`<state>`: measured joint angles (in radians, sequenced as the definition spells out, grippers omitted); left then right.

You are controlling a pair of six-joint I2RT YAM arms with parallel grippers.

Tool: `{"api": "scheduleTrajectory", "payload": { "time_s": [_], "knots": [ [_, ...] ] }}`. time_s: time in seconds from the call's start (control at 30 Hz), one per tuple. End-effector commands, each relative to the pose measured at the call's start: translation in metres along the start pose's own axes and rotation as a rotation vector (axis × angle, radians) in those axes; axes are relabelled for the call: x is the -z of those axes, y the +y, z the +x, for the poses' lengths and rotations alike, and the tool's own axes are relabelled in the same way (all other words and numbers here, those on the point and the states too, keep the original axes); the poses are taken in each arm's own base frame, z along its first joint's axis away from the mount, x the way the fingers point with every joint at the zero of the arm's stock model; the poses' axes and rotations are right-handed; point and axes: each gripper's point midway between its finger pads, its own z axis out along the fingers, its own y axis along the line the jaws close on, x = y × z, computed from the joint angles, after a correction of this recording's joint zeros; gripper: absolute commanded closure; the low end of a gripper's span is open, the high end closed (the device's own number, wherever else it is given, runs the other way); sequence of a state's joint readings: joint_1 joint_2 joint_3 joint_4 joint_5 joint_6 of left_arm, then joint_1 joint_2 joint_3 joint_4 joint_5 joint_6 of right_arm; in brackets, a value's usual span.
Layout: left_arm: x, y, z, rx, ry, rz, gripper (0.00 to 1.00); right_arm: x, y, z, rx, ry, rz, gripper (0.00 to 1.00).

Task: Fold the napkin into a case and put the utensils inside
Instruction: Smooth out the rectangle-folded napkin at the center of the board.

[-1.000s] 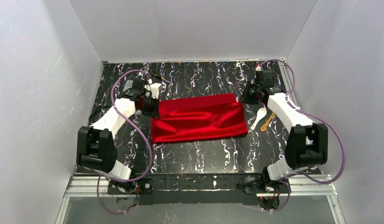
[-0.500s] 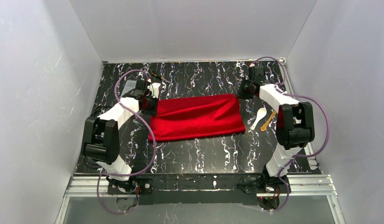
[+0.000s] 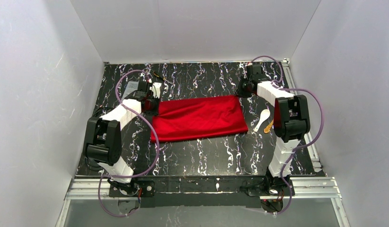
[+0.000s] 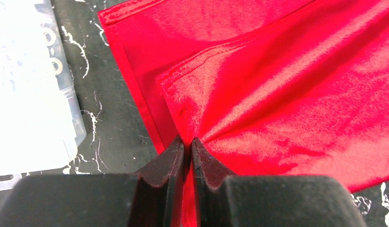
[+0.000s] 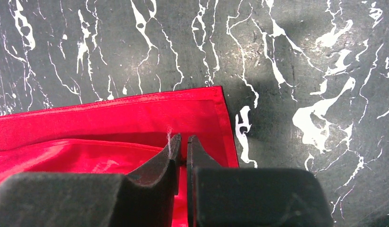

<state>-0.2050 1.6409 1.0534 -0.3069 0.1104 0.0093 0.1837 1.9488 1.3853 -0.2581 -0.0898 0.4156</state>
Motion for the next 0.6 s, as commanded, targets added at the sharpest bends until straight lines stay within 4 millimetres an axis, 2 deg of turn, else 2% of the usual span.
{"api": "scheduleTrajectory", "payload": {
  "time_s": [0.0,0.2,0.27,0.33,0.37,0.4,0.43,0.57],
  "knots": [
    [0.009,0.013,0.000,0.036,-0.035,-0.084,0.90,0.000,0.014,-0.022,0.008,-0.054,-0.037,0.97],
    [0.004,0.007,-0.002,0.032,-0.022,-0.037,0.89,-0.005,0.016,-0.025,0.011,-0.058,-0.036,0.97],
    [-0.001,0.003,0.001,0.035,0.024,-0.007,0.82,-0.009,0.014,-0.024,0.012,-0.050,-0.030,0.97],
    [-0.007,0.003,0.006,0.046,0.084,-0.002,0.67,-0.014,0.011,-0.020,0.012,-0.031,-0.017,0.97],
    [-0.008,0.002,0.009,0.052,0.111,0.003,0.64,-0.017,0.010,-0.018,0.011,-0.021,-0.011,0.97],
    [-0.005,0.001,0.005,0.058,0.108,0.015,0.58,-0.019,0.009,-0.017,0.011,-0.012,-0.007,0.97],
    [-0.001,-0.003,0.000,0.065,0.092,0.043,0.57,-0.020,0.008,-0.015,0.014,-0.007,-0.002,0.97],
    [0.022,-0.016,-0.023,0.045,0.021,0.124,0.56,-0.022,0.009,-0.014,0.023,-0.001,0.002,0.97]
  ]
}}
